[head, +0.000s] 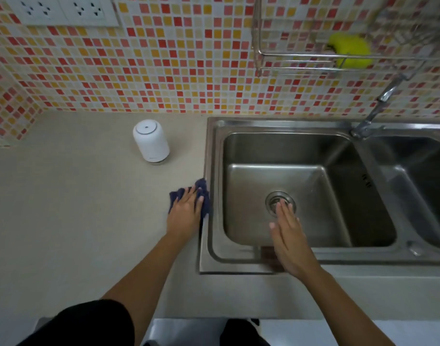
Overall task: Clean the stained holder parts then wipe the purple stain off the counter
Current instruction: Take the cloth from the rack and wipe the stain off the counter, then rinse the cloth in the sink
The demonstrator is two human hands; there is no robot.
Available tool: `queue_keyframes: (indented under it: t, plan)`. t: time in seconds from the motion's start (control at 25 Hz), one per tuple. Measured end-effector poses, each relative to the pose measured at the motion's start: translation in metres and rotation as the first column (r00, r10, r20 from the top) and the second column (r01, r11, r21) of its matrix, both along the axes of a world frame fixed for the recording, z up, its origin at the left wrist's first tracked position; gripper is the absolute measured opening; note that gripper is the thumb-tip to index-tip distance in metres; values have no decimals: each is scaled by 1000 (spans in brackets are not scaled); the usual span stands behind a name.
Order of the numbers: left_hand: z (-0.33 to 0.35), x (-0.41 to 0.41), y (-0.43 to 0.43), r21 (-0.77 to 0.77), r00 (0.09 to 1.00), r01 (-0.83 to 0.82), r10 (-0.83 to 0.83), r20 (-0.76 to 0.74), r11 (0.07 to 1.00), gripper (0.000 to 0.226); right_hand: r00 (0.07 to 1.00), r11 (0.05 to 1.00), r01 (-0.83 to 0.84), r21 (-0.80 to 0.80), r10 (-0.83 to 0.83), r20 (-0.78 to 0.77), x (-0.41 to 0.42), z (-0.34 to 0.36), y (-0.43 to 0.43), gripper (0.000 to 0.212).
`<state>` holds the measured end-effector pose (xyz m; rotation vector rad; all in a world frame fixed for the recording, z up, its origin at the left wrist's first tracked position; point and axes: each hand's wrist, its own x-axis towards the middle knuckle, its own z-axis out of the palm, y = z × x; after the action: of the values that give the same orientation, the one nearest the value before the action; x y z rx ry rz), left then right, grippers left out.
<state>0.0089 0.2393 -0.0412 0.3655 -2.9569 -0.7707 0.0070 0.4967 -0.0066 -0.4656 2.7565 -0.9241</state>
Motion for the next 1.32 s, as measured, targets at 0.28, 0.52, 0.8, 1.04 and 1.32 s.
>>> queue_keyframes:
  t: [0.28,0.52,0.8,1.04,1.32]
  plan:
    - [74,-27,121,-78,933,220,-233,-275,972,56,876,763,359,-537,-77,475,-72,49,26,28]
    - [112,-26,160,45,921,347,-331,-206,937,69,682,554,453,-699,290,672,-94,98,44,51]
    - [105,-23,163,514,883,390,-150,-445,764,81,799,535,378,-756,224,558,-103,101,49,28]
    - [115,-38,145,715,959,159,65,-275,681,69,916,775,-23,-631,269,297,-120,143,54,19]
    - [186,-85,120,393,909,417,-365,-203,820,29,931,748,-146,-647,325,166,-139,198,79,15]
